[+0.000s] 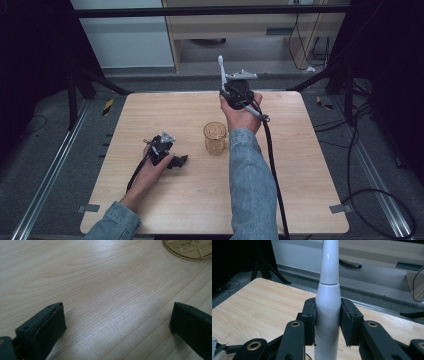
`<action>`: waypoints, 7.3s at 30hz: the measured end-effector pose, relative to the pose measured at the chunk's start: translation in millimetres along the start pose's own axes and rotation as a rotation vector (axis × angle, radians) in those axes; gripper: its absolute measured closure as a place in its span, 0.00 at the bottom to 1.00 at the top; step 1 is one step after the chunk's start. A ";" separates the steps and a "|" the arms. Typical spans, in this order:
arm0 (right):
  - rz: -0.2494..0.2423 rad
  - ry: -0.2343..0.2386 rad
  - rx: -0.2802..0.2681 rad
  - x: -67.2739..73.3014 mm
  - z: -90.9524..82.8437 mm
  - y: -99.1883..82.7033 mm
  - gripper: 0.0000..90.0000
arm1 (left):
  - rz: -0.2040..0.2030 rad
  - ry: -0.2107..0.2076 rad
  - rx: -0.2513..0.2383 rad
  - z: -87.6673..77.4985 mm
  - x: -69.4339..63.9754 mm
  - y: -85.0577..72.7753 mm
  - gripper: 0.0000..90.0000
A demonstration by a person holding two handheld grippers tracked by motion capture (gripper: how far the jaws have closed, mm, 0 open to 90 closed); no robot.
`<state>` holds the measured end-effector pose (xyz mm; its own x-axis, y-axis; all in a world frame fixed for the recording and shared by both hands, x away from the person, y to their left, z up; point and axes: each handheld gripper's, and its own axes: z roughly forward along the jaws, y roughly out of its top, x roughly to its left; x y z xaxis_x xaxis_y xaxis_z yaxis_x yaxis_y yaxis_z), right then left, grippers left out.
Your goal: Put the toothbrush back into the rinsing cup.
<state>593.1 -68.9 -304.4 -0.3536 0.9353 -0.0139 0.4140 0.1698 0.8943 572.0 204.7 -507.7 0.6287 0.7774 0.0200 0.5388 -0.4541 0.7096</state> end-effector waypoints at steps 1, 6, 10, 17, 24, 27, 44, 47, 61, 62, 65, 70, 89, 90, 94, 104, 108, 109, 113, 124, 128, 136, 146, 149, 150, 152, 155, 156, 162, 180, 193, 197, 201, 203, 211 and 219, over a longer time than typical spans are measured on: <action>0.001 0.002 -0.003 0.2 0.1 0.0 0.75 | 0.000 0.000 0.000 0.0 0.0 0.0 0.00; 0.014 0.017 -0.022 1.5 1.0 0.3 0.75 | 0.000 0.000 0.000 0.0 0.0 0.0 0.00; 0.027 0.032 -0.053 3.3 0.4 0.4 0.75 | 0.001 -0.001 0.000 0.0 0.0 0.0 0.00; 0.040 0.043 -0.095 7.3 2.4 -2.4 0.75 | -0.001 0.000 -0.002 0.1 -0.1 0.0 0.00; 0.071 0.050 -0.150 13.3 5.6 -18.6 0.75 | -0.001 0.000 -0.001 0.1 -0.1 0.0 0.00; 0.072 0.059 -0.167 18.3 7.5 -25.3 0.75 | -0.001 0.000 -0.001 0.1 -0.1 0.0 0.00; 0.054 0.083 -0.112 30.1 24.1 -45.1 0.75 | 0.000 -0.001 0.000 0.0 0.0 0.0 0.00; 0.055 0.078 -0.098 29.1 27.6 -50.6 0.75 | 0.000 0.000 -0.001 0.1 0.0 -0.1 0.00; 0.038 0.075 -0.053 29.4 33.6 -65.5 0.74 | 0.000 0.000 -0.001 0.0 0.0 -0.1 0.00; 0.036 0.074 -0.050 29.2 34.3 -66.8 0.74 | 0.000 0.000 -0.001 0.1 0.0 -0.1 0.00; 0.035 0.076 -0.033 29.0 37.4 -72.9 0.74 | 0.000 0.000 -0.002 0.1 0.0 -0.1 0.00; 0.030 0.074 -0.015 29.6 41.6 -78.8 0.74 | 0.001 0.000 -0.001 0.1 0.0 -0.1 0.00; 0.015 0.071 0.053 31.1 48.9 -90.7 0.74 | -0.002 0.000 -0.001 0.1 -0.2 -0.2 0.00; 0.015 0.070 0.055 31.1 49.0 -90.8 0.74 | -0.002 0.000 -0.001 0.1 -0.2 -0.1 0.00; 0.010 0.070 0.068 31.1 49.7 -91.5 0.74 | -0.002 -0.001 -0.001 0.1 -0.2 -0.2 0.00; 0.008 0.070 0.089 32.4 51.3 -93.0 0.74 | -0.002 0.000 -0.001 0.1 -0.2 -0.2 0.00; 0.002 0.070 0.098 32.7 51.9 -93.6 0.74 | -0.002 0.000 -0.002 0.1 -0.2 -0.2 0.00; 0.002 0.071 0.098 32.8 52.1 -93.6 0.74 | -0.002 0.000 -0.001 0.1 -0.2 -0.2 0.00; -0.004 0.070 0.102 33.1 52.9 -93.7 0.74 | -0.002 0.000 -0.001 0.1 -0.2 -0.2 0.00; -0.011 0.067 0.110 33.6 53.7 -92.4 0.74 | -0.002 -0.001 -0.001 0.1 -0.2 -0.2 0.00; -0.015 0.067 0.118 34.7 54.2 -91.3 0.74 | -0.001 0.000 -0.001 0.0 0.0 -0.1 0.00; -0.034 0.065 0.144 38.9 58.7 -86.8 0.74 | -0.001 -0.001 -0.001 0.1 0.0 -0.1 0.00; -0.059 0.061 0.164 42.6 64.2 -82.8 0.73 | -0.002 -0.001 -0.001 0.1 0.0 -0.2 0.00; -0.055 0.060 0.167 42.7 64.5 -82.3 0.72 | -0.001 -0.001 -0.001 0.1 0.0 -0.1 0.00; -0.056 0.060 0.167 42.6 64.5 -82.3 0.72 | -0.001 -0.001 -0.001 0.1 0.0 -0.1 0.00; -0.057 0.059 0.168 42.5 64.3 -82.2 0.71 | -0.001 -0.001 -0.001 0.0 0.0 -0.1 0.00; -0.056 0.060 0.169 42.2 64.0 -82.0 0.68 | -0.002 -0.001 -0.001 0.1 0.0 -0.1 0.00; -0.061 0.059 0.168 42.0 63.9 -82.0 0.68 | -0.002 -0.001 -0.001 0.1 0.0 -0.1 0.00; -0.061 0.066 0.163 42.8 60.1 -80.4 0.65 | -0.002 -0.001 -0.001 0.1 0.0 -0.1 0.00; -0.075 0.073 0.155 42.0 40.2 -73.1 0.62 | -0.001 -0.001 0.000 0.1 0.0 0.0 0.00; -0.059 0.053 0.159 34.4 30.9 -70.0 0.50 | -0.001 -0.002 0.000 0.3 0.1 0.2 0.00; -0.057 0.054 0.166 31.0 31.5 -69.6 0.42 | 0.000 -0.002 0.000 0.3 0.2 0.3 0.00; -0.041 0.048 0.160 24.6 31.1 -69.0 0.34 | 0.001 -0.001 0.000 0.4 0.1 0.4 0.00; -0.034 0.048 0.161 21.7 31.2 -68.9 0.30 | 0.001 -0.001 0.001 0.6 0.1 0.6 0.00; -0.045 0.027 0.189 6.3 31.8 -69.9 0.12 | -0.005 0.003 -0.001 2.0 -0.1 2.0 0.00; -0.082 0.021 0.175 -11.4 21.4 -66.5 0.07 | -0.007 0.010 -0.001 2.8 -1.0 2.9 0.00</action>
<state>587.5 -84.2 -373.2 -0.4084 0.9099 -0.0728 0.5219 0.2982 0.7992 574.6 201.4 -507.7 0.6189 0.7851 0.0220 0.5429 -0.4479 0.7104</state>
